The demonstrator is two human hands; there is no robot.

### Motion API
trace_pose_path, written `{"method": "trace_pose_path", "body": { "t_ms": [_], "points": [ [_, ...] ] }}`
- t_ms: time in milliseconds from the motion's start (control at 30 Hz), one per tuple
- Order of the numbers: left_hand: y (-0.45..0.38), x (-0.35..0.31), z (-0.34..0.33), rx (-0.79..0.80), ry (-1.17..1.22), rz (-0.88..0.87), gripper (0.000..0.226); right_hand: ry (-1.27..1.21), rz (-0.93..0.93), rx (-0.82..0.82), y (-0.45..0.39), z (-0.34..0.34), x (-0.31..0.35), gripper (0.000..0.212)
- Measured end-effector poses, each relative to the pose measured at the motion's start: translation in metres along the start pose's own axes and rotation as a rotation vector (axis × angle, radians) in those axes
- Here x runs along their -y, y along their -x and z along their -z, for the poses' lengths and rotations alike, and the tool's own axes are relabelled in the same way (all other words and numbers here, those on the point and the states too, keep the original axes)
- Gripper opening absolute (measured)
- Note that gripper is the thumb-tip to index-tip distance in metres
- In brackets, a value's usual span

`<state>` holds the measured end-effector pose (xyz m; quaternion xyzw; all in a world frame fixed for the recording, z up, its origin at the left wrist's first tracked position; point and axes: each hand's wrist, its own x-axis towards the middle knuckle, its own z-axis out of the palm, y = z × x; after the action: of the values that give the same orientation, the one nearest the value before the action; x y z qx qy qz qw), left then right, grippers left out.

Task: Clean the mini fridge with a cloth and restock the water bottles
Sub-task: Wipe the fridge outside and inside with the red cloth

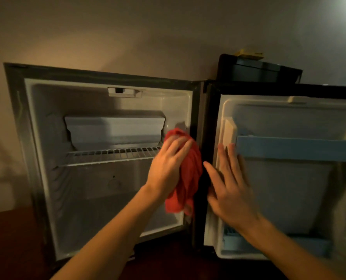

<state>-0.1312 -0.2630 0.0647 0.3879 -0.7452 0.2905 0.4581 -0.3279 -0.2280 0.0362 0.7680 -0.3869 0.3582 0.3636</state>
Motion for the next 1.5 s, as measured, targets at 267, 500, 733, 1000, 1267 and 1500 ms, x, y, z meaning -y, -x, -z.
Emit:
{"method": "trace_pose_path", "body": {
  "t_ms": [267,500,733,1000,1267,1500],
  "points": [
    [0.083,-0.007,-0.052,0.234,0.085,0.143,0.046,-0.185,-0.005,-0.017,0.017,0.002,-0.001,0.053],
    [0.165,-0.027,-0.072,0.499,-0.084,0.087,0.034,-0.238,0.034,-0.05,0.034,-0.008,-0.007,0.049],
    [0.083,-0.014,-0.048,0.229,-0.093,0.045,0.042,-0.225,0.057,-0.037,0.035,-0.013,-0.009,0.052],
    [0.044,-0.004,-0.043,0.088,-0.09,-0.013,0.035,-0.255,0.043,-0.055,0.035,-0.012,-0.007,0.048],
    [0.167,-0.03,-0.075,0.69,-0.124,0.034,0.029,-0.282,0.042,-0.057,0.039,-0.012,-0.002,0.041],
    [0.156,-0.03,-0.058,0.901,-0.316,-0.08,0.044,-0.322,0.168,0.028,0.06,-0.022,0.026,0.045]
  ]
}}
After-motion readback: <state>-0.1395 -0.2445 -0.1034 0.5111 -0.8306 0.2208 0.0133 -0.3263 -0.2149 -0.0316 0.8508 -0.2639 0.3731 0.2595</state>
